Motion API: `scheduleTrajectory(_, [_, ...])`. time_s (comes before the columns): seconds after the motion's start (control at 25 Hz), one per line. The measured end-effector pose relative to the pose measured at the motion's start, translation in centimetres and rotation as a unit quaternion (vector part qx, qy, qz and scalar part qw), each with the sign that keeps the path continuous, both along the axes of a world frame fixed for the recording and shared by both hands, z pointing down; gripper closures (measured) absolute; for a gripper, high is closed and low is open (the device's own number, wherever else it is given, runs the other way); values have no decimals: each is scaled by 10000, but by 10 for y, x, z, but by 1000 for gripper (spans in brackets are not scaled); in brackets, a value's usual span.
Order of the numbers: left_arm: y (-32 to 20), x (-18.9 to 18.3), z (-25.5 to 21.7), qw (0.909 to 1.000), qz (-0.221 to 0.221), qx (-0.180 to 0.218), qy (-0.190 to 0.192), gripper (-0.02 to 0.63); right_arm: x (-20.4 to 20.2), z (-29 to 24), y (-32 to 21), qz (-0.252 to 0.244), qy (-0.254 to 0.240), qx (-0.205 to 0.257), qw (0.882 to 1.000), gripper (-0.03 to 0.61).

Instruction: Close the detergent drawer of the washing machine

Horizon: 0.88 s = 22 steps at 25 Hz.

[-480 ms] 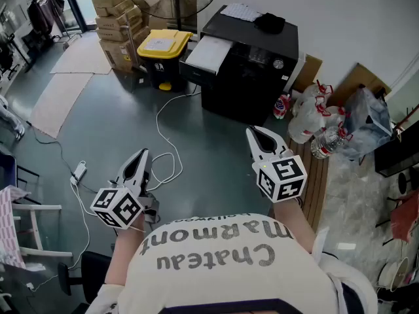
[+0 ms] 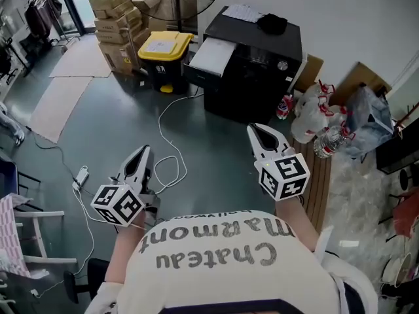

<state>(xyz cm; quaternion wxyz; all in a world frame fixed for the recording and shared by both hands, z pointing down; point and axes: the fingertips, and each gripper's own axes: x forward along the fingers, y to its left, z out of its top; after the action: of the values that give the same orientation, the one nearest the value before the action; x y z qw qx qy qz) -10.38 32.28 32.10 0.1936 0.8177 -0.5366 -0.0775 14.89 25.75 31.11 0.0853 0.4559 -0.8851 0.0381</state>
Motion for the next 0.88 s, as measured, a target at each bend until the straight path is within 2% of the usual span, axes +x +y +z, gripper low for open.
scheduleTrajectory(0.28, [-9,-21,27,9997,150,-173,68,606,-23,47,5,93,-306,-599,9977,548])
scheduleTrajectory(0.4, [-11,-27,40,9993,136,-317,158,606,-28,58,1,126,-247,-844,9960,548])
scheduleTrajectory(0.76, [-37,-45,62,9984,3,-531,205,606,-54,80,-32,-72,264,-895,9956,548])
scheduleTrajectory(0.88, [-52,-44,60,9984,5,-499,249,606,-56,88,-52,-110,218,-1016,9945,548])
